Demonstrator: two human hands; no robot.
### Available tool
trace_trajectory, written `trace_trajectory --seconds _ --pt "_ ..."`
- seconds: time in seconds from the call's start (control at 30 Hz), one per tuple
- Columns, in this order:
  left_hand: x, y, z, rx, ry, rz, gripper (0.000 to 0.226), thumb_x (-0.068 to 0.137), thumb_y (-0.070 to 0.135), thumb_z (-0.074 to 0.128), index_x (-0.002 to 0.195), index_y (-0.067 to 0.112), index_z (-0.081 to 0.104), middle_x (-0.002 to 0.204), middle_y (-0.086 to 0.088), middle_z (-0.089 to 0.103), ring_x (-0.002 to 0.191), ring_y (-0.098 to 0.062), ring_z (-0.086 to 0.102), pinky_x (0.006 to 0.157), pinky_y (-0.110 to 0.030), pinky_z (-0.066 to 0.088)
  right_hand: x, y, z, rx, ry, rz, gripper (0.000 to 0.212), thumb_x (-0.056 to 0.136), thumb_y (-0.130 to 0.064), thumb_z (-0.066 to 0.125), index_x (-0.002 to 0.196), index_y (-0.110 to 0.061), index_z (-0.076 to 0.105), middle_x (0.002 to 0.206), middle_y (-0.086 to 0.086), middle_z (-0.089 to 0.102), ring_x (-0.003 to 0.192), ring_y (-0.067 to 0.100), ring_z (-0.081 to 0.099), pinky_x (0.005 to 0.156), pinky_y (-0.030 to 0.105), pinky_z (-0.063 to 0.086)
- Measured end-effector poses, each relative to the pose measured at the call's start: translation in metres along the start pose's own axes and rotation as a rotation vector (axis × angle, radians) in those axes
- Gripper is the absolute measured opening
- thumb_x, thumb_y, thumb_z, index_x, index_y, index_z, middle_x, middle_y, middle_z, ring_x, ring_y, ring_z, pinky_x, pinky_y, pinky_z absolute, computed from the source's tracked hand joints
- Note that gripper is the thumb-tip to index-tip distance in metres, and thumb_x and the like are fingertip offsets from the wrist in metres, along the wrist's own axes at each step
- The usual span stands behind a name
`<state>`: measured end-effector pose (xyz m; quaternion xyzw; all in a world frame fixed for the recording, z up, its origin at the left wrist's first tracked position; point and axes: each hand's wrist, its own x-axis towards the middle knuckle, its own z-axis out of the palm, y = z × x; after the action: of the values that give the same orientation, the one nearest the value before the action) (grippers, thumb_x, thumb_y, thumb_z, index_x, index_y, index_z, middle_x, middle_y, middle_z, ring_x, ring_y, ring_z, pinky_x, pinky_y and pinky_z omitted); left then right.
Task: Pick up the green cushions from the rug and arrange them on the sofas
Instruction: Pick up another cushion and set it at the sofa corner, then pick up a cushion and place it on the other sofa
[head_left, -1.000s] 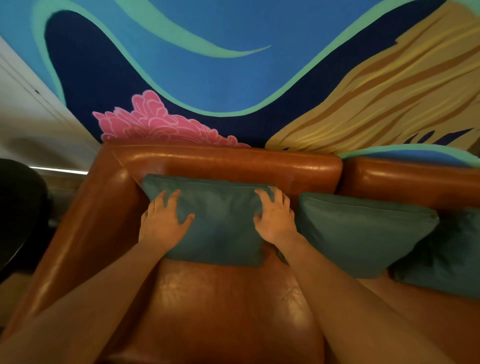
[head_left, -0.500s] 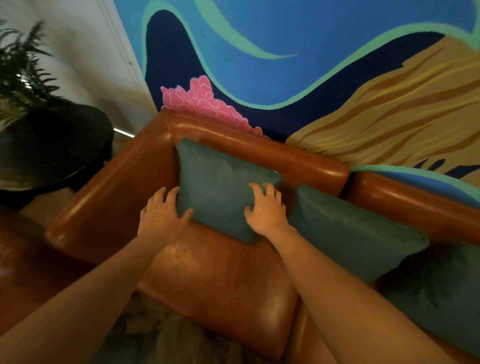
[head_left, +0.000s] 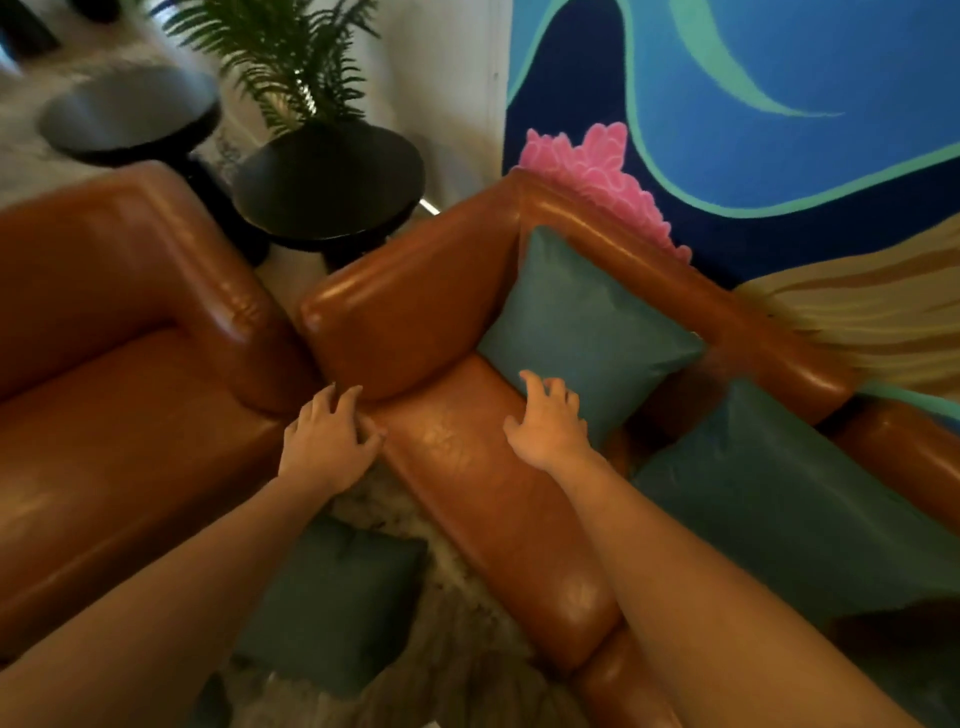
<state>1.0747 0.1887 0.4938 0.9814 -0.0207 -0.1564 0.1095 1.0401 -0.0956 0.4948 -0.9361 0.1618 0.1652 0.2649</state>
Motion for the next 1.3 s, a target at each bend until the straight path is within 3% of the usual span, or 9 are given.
trace_trajectory --seconds 0.17,0.4,0.7,0.97,1.13,1.3 --pt "-0.032 -0.075 0.004 -0.024 0.002 -0.072 0.081 0.097 0.068 0.05 0.163 0.03 0.023 0.169 -0.01 0.024 0.153 -0.035 0.026 0.12 -0.056 0.031 -0.021 -0.047 0.059 -0.029 -0.105 -0.023 0.073 0.102 -0.044 0.06 0.166 -0.033 0.027 0.165 0.011 0.029 0.153 0.039 0.027 0.118 0.061 0.035" --pt "-0.075 -0.195 0.009 -0.04 -0.029 -0.1 0.081 0.098 0.069 0.049 0.164 0.03 0.023 0.168 -0.008 0.023 0.152 -0.034 0.027 0.12 -0.054 0.031 -0.064 -0.099 0.158 -0.008 -0.261 0.086 0.079 0.105 -0.039 0.058 0.171 -0.033 0.017 0.176 0.011 0.016 0.161 0.04 0.015 0.127 0.06 0.025" --pt "-0.107 -0.331 0.047 0.004 -0.158 -0.193 0.081 0.098 0.069 0.048 0.164 0.031 0.02 0.17 -0.01 0.021 0.154 -0.034 0.025 0.122 -0.055 0.028 -0.104 -0.155 0.294 0.066 -0.288 0.209 0.077 0.105 -0.04 0.061 0.169 -0.029 0.02 0.168 0.011 0.025 0.155 0.038 0.025 0.125 0.054 0.032" --pt "-0.077 -0.377 0.123 -0.067 -0.244 -0.339 0.08 0.098 0.065 0.051 0.163 0.027 0.024 0.165 -0.013 0.029 0.15 -0.038 0.032 0.118 -0.057 0.033 -0.093 -0.123 0.382 0.025 -0.346 0.282 0.07 0.108 -0.036 0.058 0.169 -0.027 0.023 0.167 0.011 0.02 0.154 0.04 0.027 0.118 0.047 0.039" --pt "-0.043 -0.401 0.212 -0.186 -0.295 -0.45 0.079 0.098 0.06 0.054 0.163 0.027 0.025 0.163 -0.012 0.03 0.148 -0.038 0.033 0.115 -0.057 0.035 -0.05 -0.088 0.457 -0.037 -0.358 0.292 0.076 0.109 -0.034 0.057 0.171 -0.021 0.017 0.171 0.013 0.023 0.156 0.037 0.029 0.119 0.047 0.038" --pt "-0.007 -0.429 0.312 -0.184 -0.309 -0.447 0.086 0.095 0.061 0.06 0.164 0.025 0.023 0.161 -0.013 0.031 0.146 -0.038 0.035 0.113 -0.056 0.039 -0.006 -0.042 0.553 -0.058 -0.371 0.293 0.076 0.105 -0.034 0.063 0.169 -0.02 0.024 0.168 0.016 0.031 0.153 0.039 0.036 0.122 0.052 0.039"
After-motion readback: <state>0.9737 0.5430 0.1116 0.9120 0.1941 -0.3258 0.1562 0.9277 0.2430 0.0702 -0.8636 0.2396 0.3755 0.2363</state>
